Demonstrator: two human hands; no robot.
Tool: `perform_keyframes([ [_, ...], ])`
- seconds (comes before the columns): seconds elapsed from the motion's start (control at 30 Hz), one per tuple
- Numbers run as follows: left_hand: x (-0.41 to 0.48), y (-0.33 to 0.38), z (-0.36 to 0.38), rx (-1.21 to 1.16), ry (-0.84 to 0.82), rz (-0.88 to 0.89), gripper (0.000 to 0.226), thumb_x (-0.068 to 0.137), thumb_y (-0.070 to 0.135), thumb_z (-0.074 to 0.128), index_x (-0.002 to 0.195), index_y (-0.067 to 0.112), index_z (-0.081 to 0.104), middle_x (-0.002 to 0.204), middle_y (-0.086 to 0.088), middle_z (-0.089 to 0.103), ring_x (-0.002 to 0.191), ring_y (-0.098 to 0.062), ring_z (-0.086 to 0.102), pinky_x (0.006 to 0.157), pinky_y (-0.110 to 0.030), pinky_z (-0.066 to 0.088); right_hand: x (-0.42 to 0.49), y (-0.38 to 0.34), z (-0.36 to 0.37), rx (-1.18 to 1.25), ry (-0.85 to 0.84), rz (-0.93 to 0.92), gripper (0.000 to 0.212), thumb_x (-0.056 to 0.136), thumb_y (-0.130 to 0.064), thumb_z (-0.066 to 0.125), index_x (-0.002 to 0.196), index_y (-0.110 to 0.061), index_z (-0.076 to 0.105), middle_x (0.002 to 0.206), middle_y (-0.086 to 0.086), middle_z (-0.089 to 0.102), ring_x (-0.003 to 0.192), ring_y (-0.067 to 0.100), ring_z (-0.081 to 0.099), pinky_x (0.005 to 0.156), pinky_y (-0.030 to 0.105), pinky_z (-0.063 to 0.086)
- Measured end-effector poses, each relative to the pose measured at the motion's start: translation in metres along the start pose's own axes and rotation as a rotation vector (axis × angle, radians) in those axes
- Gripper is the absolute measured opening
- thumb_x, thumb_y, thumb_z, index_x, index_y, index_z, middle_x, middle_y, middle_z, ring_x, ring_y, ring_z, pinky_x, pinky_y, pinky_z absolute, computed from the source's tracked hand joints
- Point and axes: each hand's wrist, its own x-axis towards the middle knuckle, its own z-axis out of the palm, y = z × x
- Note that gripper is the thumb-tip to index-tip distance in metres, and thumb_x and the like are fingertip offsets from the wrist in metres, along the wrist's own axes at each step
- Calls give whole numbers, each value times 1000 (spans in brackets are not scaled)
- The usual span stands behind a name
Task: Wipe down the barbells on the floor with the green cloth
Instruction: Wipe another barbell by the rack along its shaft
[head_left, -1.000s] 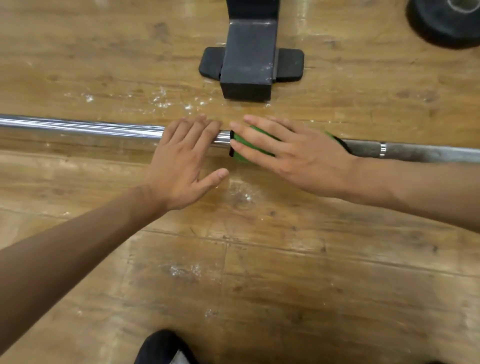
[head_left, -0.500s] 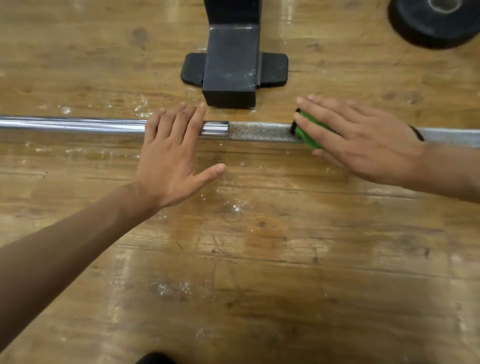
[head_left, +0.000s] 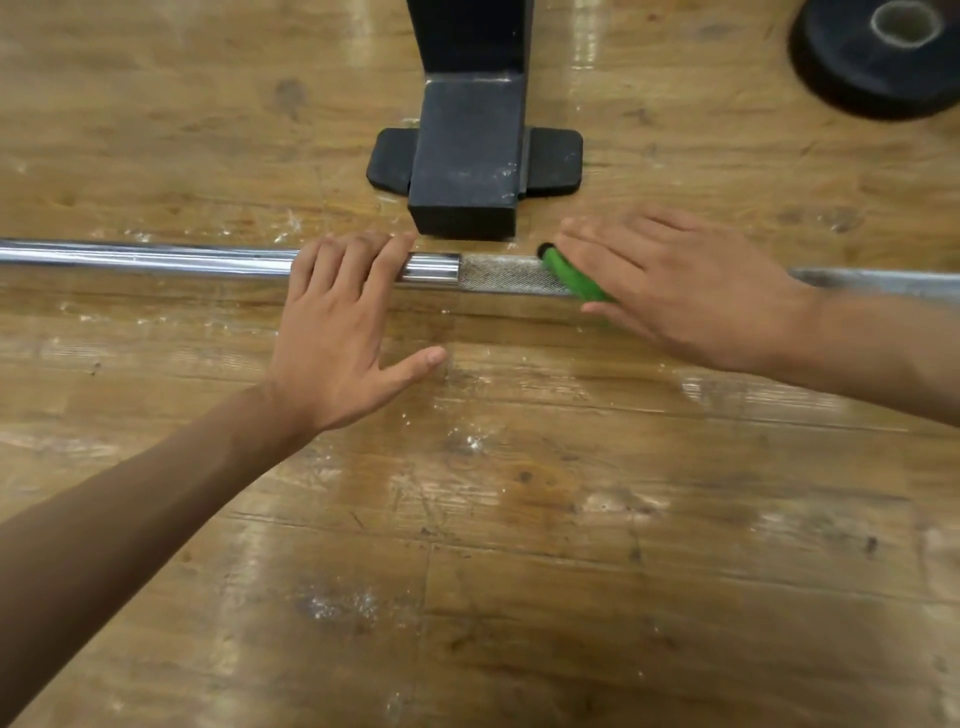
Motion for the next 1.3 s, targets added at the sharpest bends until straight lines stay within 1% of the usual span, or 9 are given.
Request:
perform_keyframes([
  [0.13, -8, 6, 0, -13, -4, -13, 103, 93, 84, 17, 153, 3, 40, 140, -19, 50, 128, -39, 45, 117, -55, 24, -73, 13, -4, -35, 33, 75, 56, 109, -29, 38, 158, -3, 33, 167, 25, 24, 145, 42, 36, 111, 55, 41],
  [0.23, -17, 11, -1, -18, -18, -21, 104, 93, 84, 16, 153, 3, 40, 142, -18, 49, 131, -40, 45, 118, -57, 24, -97, 18, -6, -53, 21, 16, 68, 100, -5, 57, 161, -3, 28, 168, 24, 21, 150, 44, 32, 111, 58, 42],
  [0.3, -23, 14, -3, -17, -28, -24, 105, 93, 84, 17, 152, 2, 41, 142, -18, 49, 133, -40, 44, 121, -57, 22, -90, 12, -8, -81, -6, -50, 66, 100, 1, 45, 162, 0, 24, 167, 21, 27, 152, 42, 32, 115, 54, 41],
  [0.37, -31, 17, -6, -18, -46, -24, 106, 93, 85, 17, 153, 1, 41, 143, -18, 49, 134, -42, 44, 123, -57, 21, -69, -5, -8, -57, 9, -78, 62, 99, 2, 35, 161, 0, 26, 165, 21, 32, 150, 40, 36, 112, 51, 44],
  [0.47, -44, 22, -13, -13, -81, -23, 105, 93, 85, 19, 154, 2, 41, 144, -18, 49, 136, -41, 43, 124, -57, 20, -18, -43, 1, 9, 58, -102, 71, 96, 0, 51, 161, -1, 24, 164, 20, 35, 149, 39, 39, 111, 48, 46],
  [0.6, -63, 30, -19, 23, -133, -30, 104, 92, 85, 21, 153, 3, 43, 148, -18, 48, 140, -39, 41, 125, -53, 18, 28, -83, 2, 39, 90, -183, 72, 96, -5, 53, 162, -2, 24, 166, 18, 33, 151, 35, 36, 115, 43, 42],
  [0.9, -126, 44, -16, -8, -146, 19, 106, 94, 82, 20, 162, 0, 27, 165, -21, 32, 156, -39, 25, 124, -64, 21, -94, -79, -18, -42, -16, -202, 71, 93, -3, 32, 163, -9, 24, 169, 13, 27, 154, 36, 28, 117, 46, 40],
  [1.1, -163, 47, -20, -36, -110, 105, 102, 96, 78, 22, 162, 1, 22, 170, -21, 21, 158, -42, 19, 125, -63, 19, -166, -89, -27, -106, -7, -117, 66, 96, -8, 34, 162, -9, 27, 167, 14, 33, 153, 37, 27, 128, 43, 5],
  [1.3, -190, 52, -31, -45, -165, 152, 102, 97, 77, 21, 162, -1, 21, 171, -22, 15, 159, -42, 15, 128, -56, 12, -123, -140, -24, 27, -31, -138, 66, 99, -8, 25, 165, -6, 17, 169, 16, 23, 155, 39, 25, 122, 48, 25],
])
